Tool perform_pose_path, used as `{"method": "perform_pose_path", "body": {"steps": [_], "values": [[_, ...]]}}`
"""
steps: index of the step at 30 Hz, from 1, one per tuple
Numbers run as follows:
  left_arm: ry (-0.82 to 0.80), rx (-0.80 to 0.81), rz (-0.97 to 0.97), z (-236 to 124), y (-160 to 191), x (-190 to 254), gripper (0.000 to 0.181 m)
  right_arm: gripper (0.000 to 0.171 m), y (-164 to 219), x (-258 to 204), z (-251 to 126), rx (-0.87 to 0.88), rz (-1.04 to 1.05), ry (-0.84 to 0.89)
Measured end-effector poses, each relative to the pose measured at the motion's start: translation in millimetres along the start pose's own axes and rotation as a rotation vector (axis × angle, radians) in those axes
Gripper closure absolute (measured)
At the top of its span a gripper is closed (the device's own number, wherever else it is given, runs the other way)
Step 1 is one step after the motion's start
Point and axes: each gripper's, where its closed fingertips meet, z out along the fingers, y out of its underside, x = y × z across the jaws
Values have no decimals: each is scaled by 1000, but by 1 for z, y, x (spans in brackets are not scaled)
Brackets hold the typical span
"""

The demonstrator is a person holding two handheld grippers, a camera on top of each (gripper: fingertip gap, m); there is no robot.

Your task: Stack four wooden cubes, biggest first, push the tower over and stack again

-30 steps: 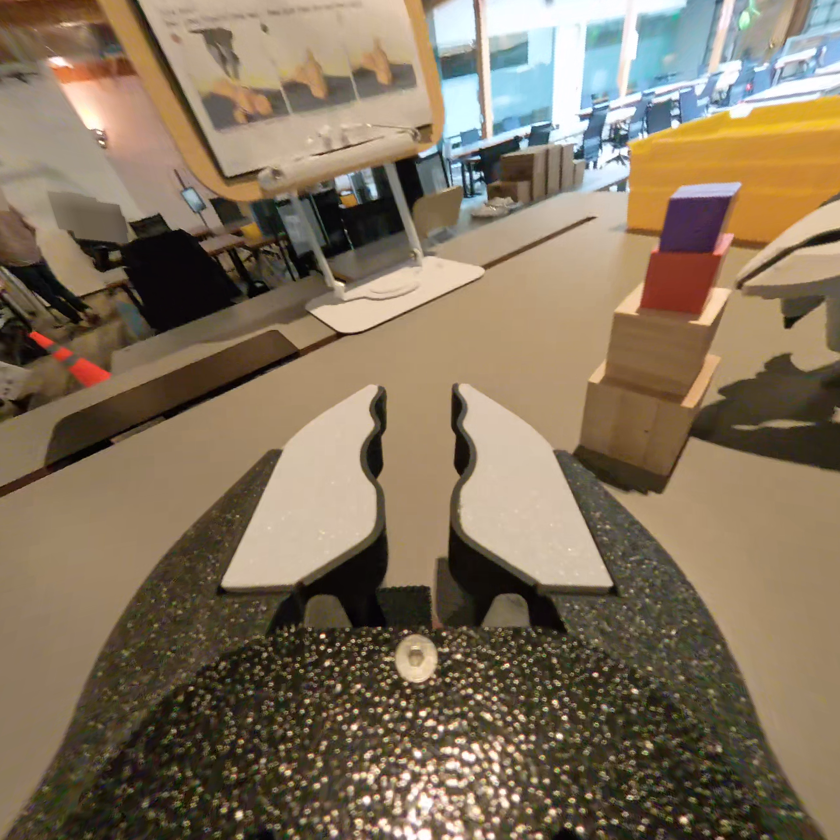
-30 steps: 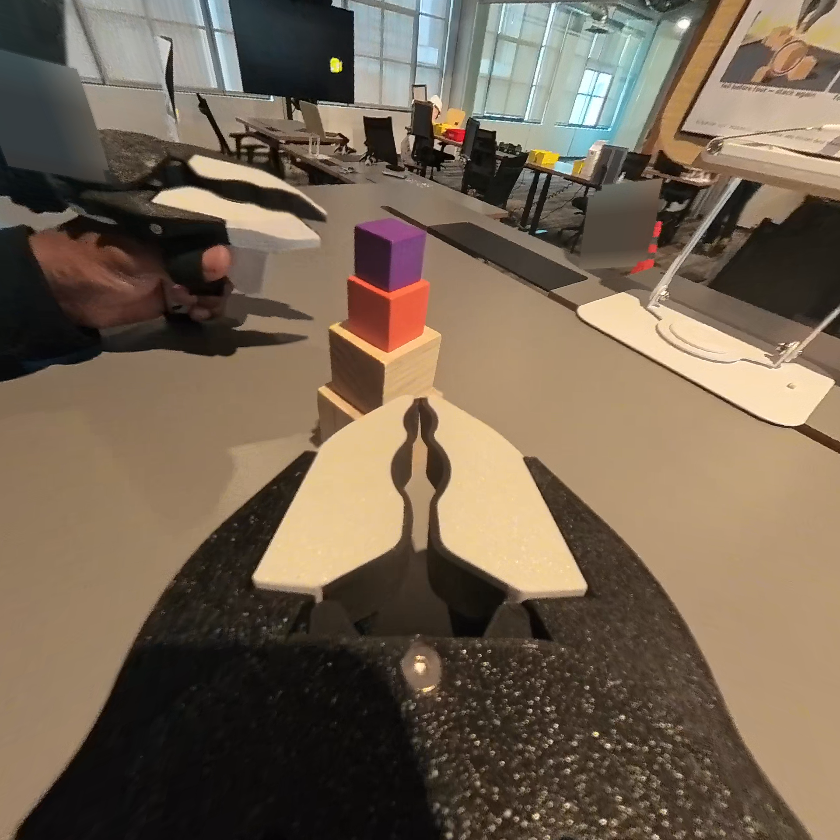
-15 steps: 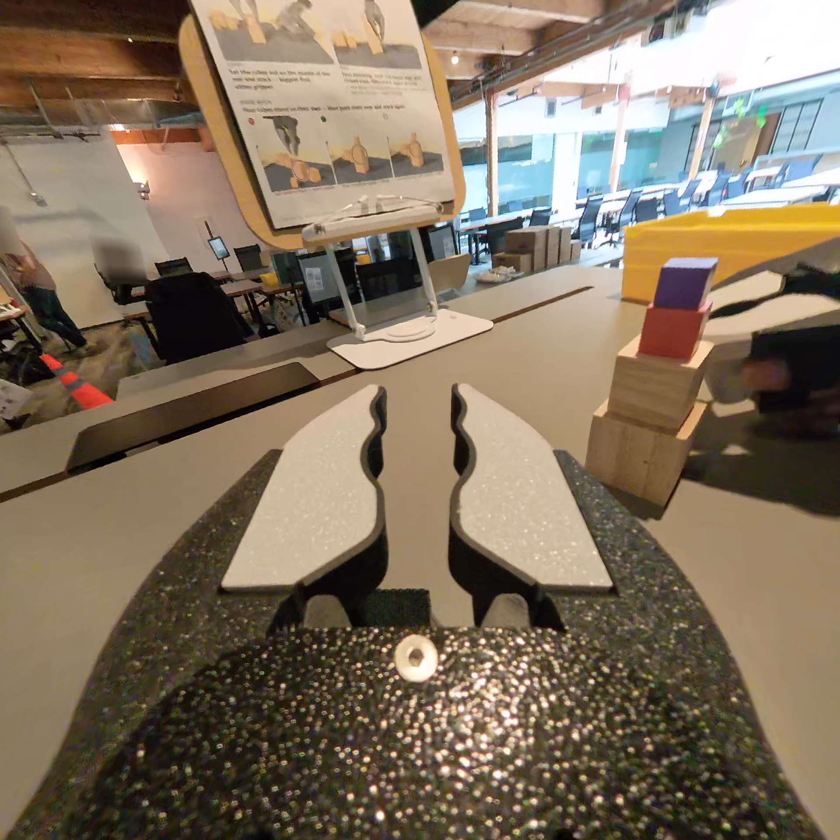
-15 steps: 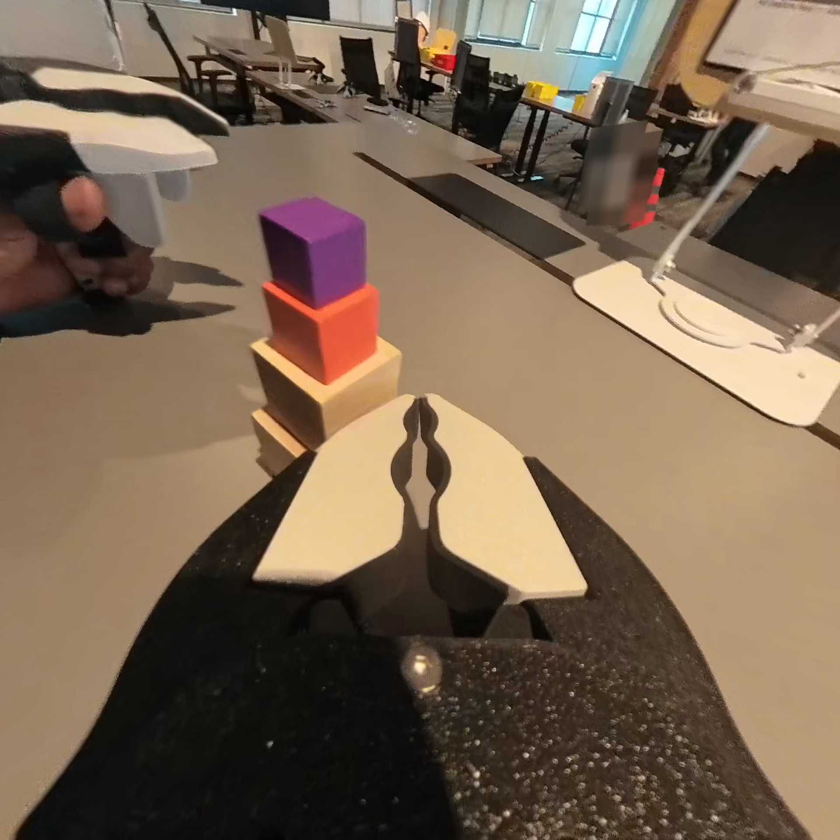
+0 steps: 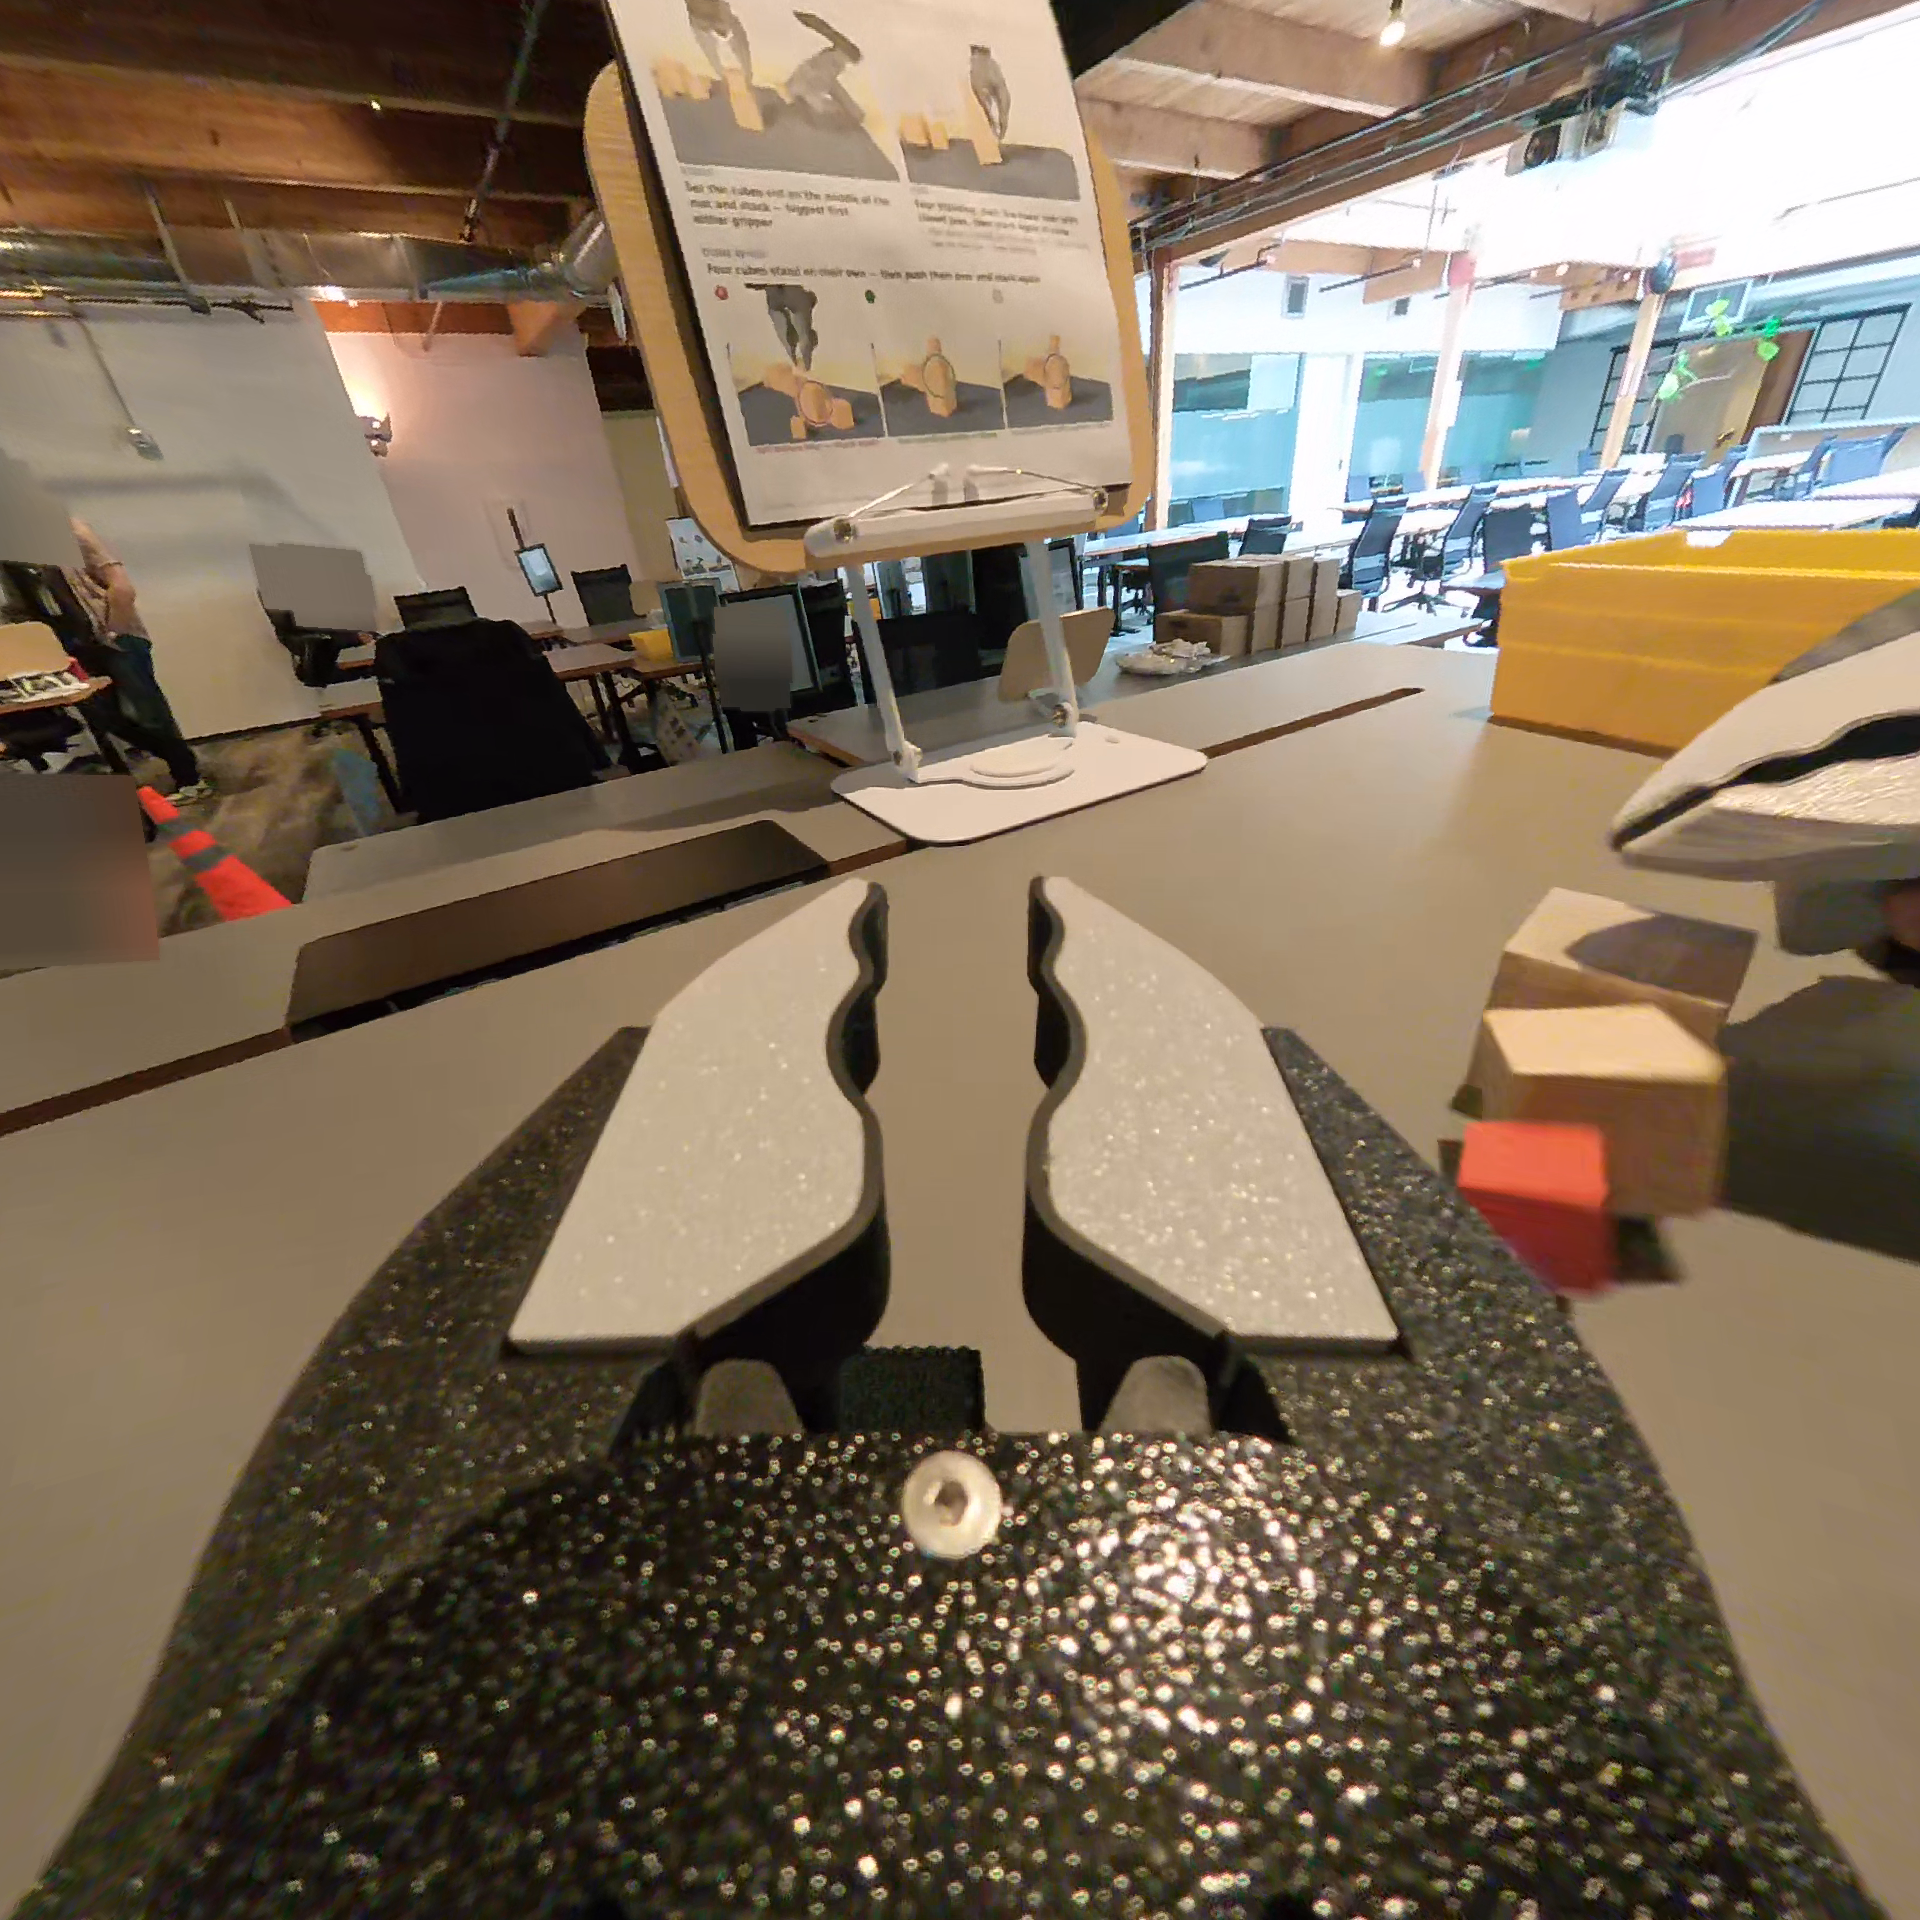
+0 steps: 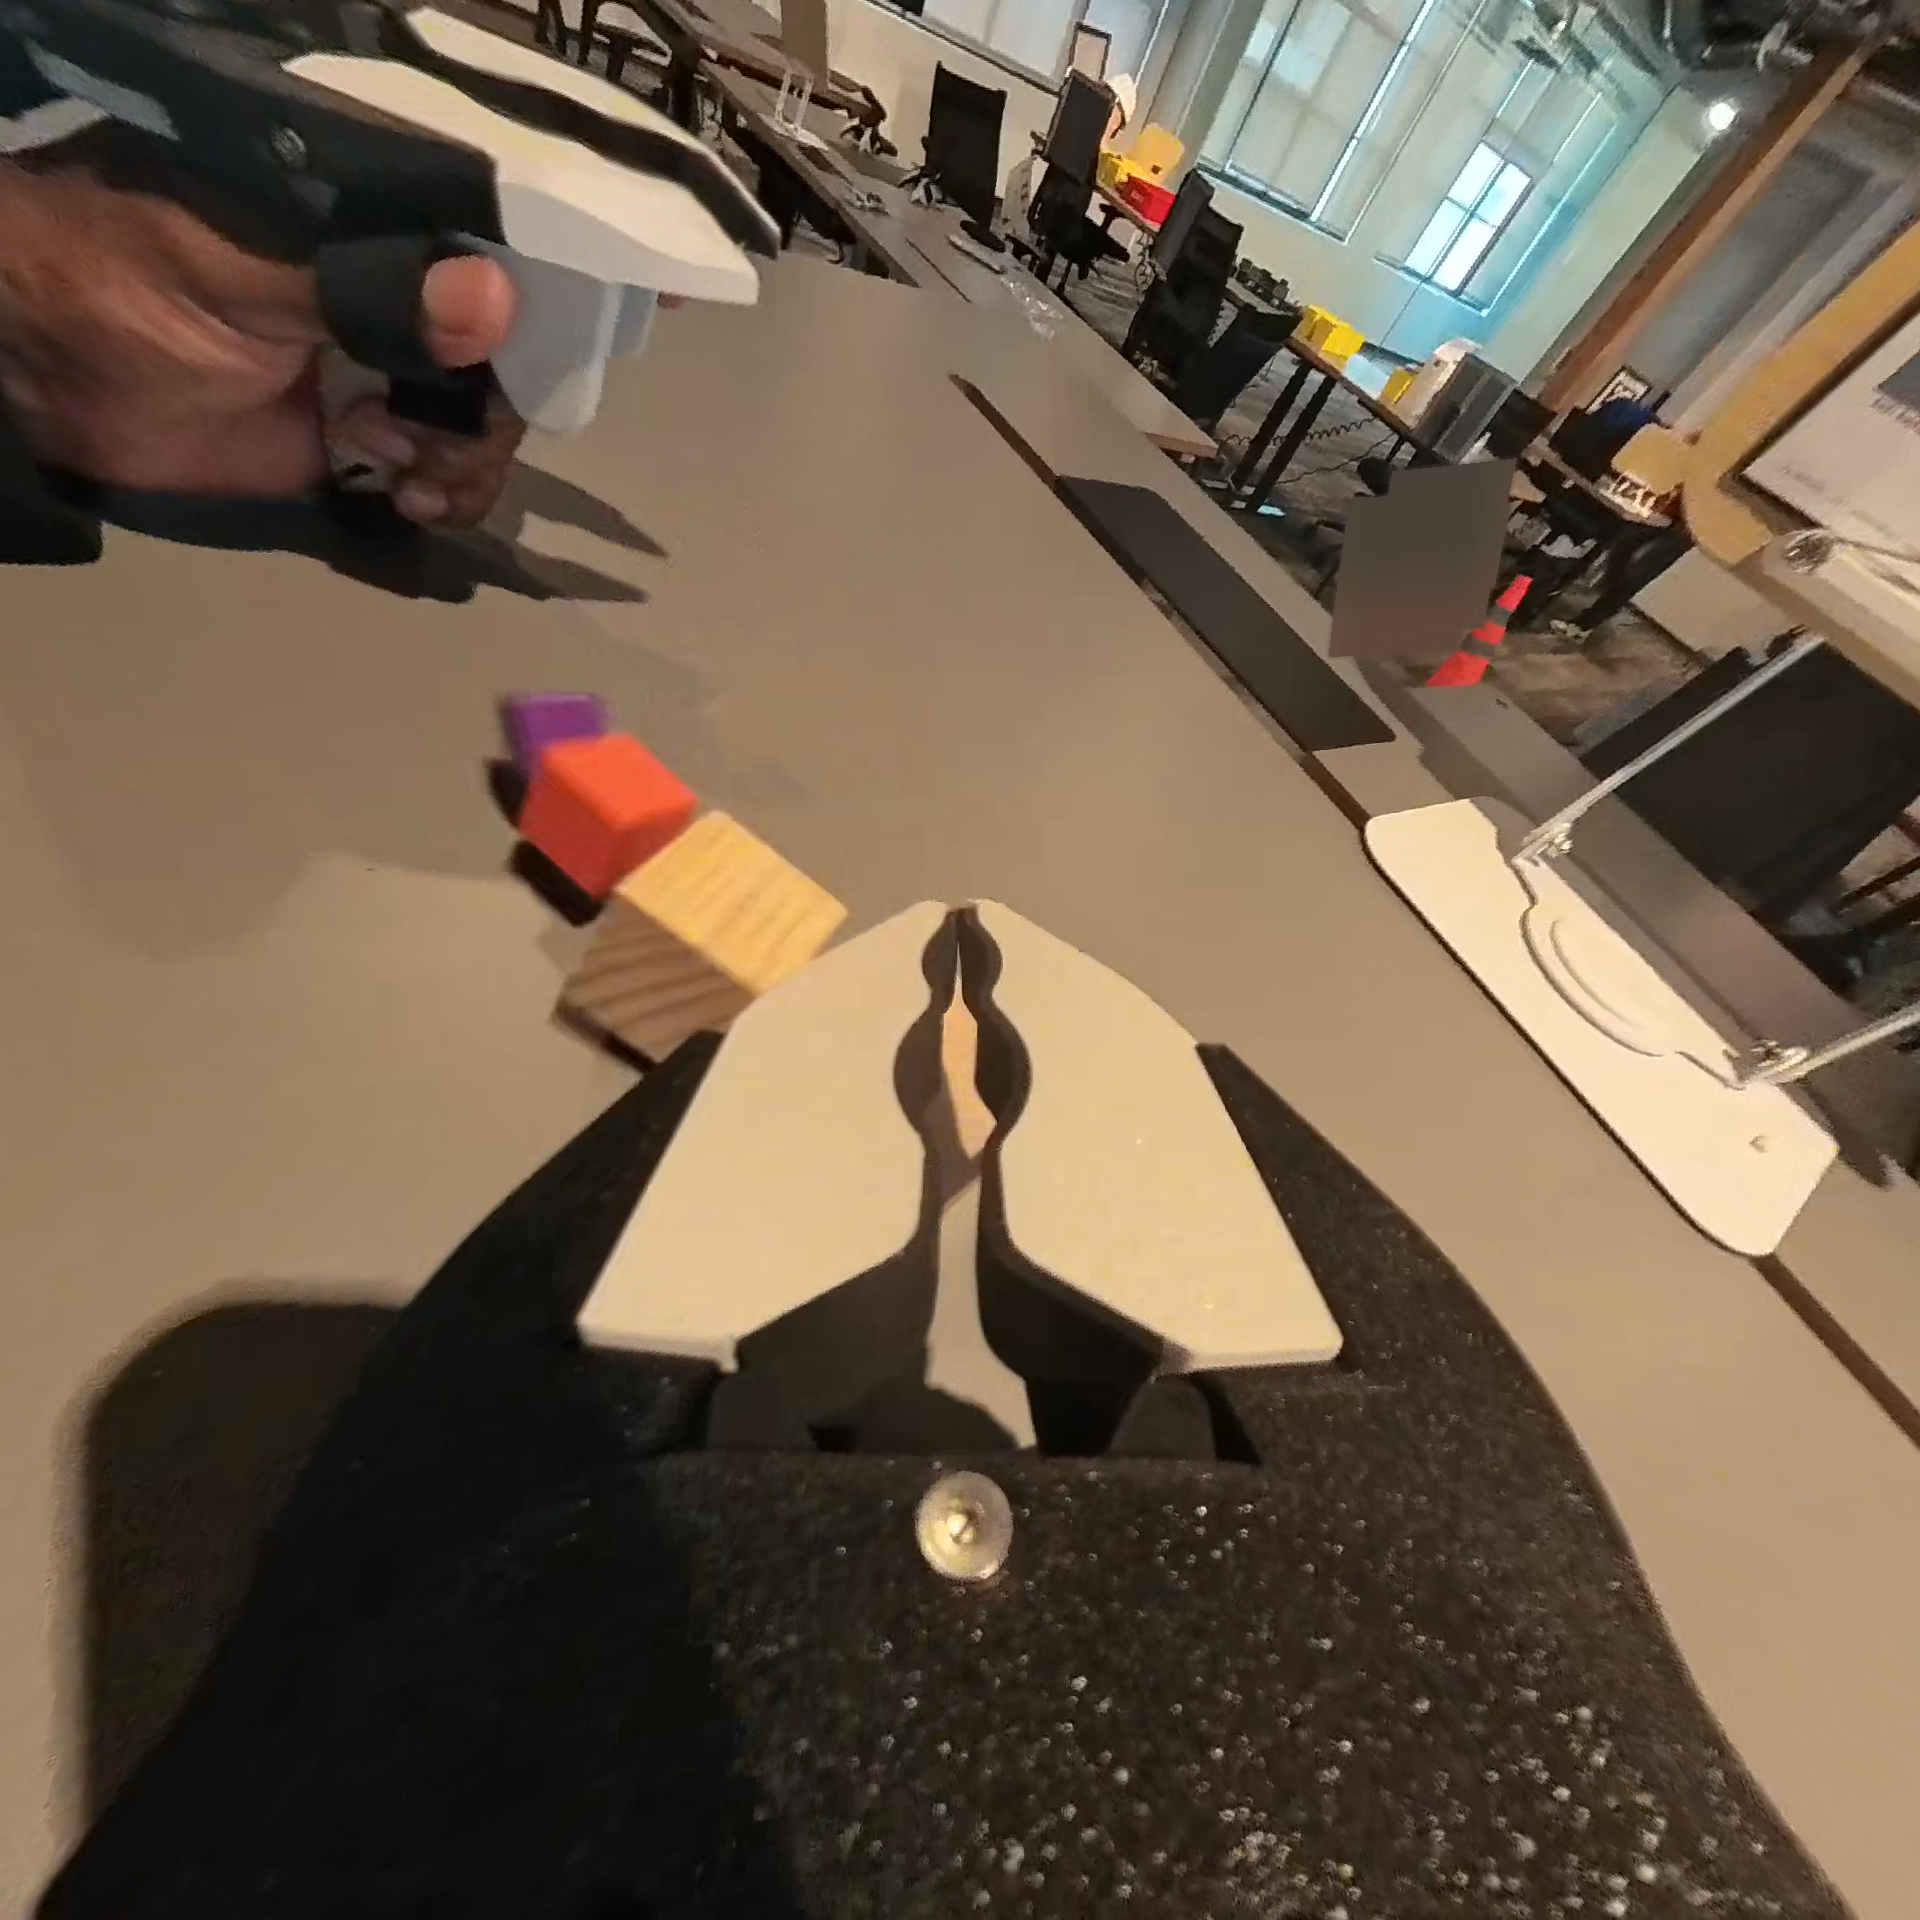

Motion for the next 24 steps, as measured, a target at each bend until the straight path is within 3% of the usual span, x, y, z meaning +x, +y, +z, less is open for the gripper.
{"method": "perform_pose_path", "body": {"steps": [10, 15, 21, 24], "values": [[-3, -13, 101, -1, 5, -17, 156, 171, 16, 20, -37, 21, -120, 172], [260, -67, 241, -3, 17, 34, 151, 171, 32, 28, -59, 66, -25, 178], [448, -105, 165, -8, 13, 78, 145, 171, 32, 34, -62, 111, 53, 154], [526, -207, 171, -14, 3, 113, 141, 171, 34, 32, -59, 87, 31, 157]]}}
